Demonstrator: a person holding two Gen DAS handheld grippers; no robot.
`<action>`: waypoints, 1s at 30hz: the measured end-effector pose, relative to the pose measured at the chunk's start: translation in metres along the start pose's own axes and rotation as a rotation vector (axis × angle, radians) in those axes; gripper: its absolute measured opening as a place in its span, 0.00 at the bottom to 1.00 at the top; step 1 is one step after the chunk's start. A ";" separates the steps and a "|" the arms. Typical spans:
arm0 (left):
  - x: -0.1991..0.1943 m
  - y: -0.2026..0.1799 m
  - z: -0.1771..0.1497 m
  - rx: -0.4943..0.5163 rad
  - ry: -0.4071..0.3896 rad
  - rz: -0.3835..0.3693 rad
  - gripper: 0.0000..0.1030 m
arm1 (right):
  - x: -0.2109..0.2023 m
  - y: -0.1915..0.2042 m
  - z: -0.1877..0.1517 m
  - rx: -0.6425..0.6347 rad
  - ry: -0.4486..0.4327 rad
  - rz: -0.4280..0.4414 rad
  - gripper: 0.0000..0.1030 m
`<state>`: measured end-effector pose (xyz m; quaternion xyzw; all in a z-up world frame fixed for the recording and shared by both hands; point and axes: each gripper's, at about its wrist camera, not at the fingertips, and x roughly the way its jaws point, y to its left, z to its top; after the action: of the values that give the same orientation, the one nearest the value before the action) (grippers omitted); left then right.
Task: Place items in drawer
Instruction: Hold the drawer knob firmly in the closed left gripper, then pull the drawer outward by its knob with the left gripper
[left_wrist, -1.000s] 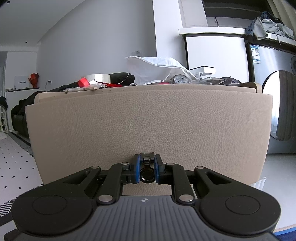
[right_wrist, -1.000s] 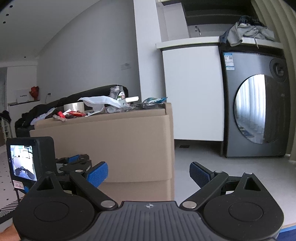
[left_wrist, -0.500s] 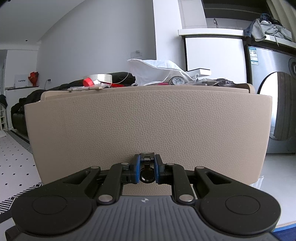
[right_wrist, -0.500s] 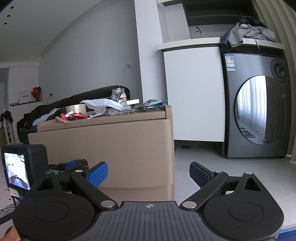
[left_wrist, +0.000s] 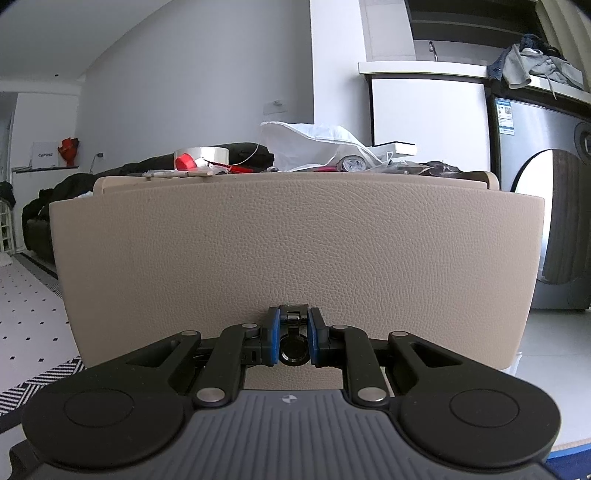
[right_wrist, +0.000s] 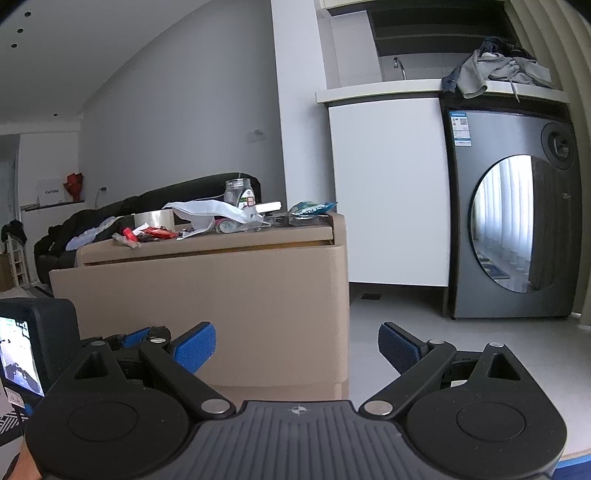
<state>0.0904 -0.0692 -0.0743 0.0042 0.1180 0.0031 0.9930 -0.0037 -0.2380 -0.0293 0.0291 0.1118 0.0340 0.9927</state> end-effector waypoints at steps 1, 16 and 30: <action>-0.001 0.000 0.000 0.001 0.000 -0.001 0.16 | 0.001 0.000 -0.001 -0.005 0.002 0.002 0.95; -0.019 0.004 -0.003 -0.034 0.005 -0.011 0.16 | -0.005 0.001 0.004 0.005 -0.013 0.015 0.95; -0.037 0.006 -0.009 -0.025 -0.003 -0.021 0.16 | -0.003 0.000 0.004 0.004 -0.010 0.018 0.95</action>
<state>0.0518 -0.0634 -0.0746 -0.0091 0.1167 -0.0057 0.9931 -0.0057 -0.2387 -0.0252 0.0323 0.1068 0.0426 0.9928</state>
